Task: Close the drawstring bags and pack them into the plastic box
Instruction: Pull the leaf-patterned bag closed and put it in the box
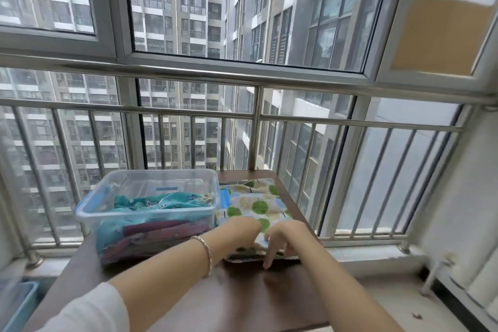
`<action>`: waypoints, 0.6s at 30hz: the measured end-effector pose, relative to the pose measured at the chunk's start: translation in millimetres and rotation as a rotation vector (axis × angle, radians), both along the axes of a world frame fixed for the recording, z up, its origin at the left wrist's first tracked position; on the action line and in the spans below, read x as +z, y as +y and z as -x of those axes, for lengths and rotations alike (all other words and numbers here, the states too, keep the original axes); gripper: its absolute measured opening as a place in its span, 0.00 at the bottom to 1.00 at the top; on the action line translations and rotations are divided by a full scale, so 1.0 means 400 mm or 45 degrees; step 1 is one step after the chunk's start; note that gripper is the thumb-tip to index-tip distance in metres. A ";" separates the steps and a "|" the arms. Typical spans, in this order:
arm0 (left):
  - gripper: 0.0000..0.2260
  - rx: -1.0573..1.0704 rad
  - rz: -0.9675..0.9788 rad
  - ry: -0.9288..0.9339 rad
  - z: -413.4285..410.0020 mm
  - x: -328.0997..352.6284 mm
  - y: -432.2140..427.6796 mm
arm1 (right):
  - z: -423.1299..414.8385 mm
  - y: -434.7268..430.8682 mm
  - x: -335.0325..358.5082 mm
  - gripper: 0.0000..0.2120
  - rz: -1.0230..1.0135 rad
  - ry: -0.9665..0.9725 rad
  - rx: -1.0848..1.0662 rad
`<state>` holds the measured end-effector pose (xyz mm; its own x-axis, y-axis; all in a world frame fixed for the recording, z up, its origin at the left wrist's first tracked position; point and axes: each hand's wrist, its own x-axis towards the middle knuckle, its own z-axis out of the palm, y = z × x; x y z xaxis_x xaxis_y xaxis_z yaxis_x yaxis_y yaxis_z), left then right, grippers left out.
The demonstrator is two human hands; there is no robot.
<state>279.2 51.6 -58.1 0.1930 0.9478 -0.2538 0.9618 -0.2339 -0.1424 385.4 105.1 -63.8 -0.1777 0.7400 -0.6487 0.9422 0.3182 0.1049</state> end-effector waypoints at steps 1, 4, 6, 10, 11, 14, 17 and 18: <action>0.11 -0.001 -0.023 -0.015 0.005 0.005 0.007 | 0.006 -0.001 0.004 0.42 -0.032 -0.024 0.023; 0.09 0.033 -0.148 -0.101 0.018 0.018 0.023 | 0.018 -0.005 0.017 0.33 -0.121 0.058 -0.026; 0.09 0.075 -0.260 -0.223 0.022 0.029 0.026 | 0.024 -0.003 0.031 0.26 -0.126 0.160 -0.135; 0.11 0.269 -0.479 -0.637 0.026 0.013 0.021 | 0.034 0.037 0.088 0.19 -0.117 0.518 -0.460; 0.14 0.332 -0.521 -0.695 0.026 0.008 0.014 | 0.040 0.051 0.108 0.19 -0.123 0.691 -0.534; 0.17 0.289 -0.267 -0.495 0.031 0.008 -0.006 | 0.064 0.081 0.174 0.17 -0.248 1.257 -0.703; 0.15 0.208 0.139 -0.313 0.031 -0.007 -0.027 | 0.094 0.090 0.246 0.20 -0.198 1.497 -0.764; 0.15 0.199 0.171 -0.298 0.033 -0.020 -0.027 | 0.108 0.090 0.268 0.22 -0.164 1.610 -0.776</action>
<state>265.9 40.9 -66.0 0.1154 0.9315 -0.3449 0.9906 -0.0820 0.1097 342.2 141.1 43.4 -0.2160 0.9520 -0.2170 0.4051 -0.1148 -0.9070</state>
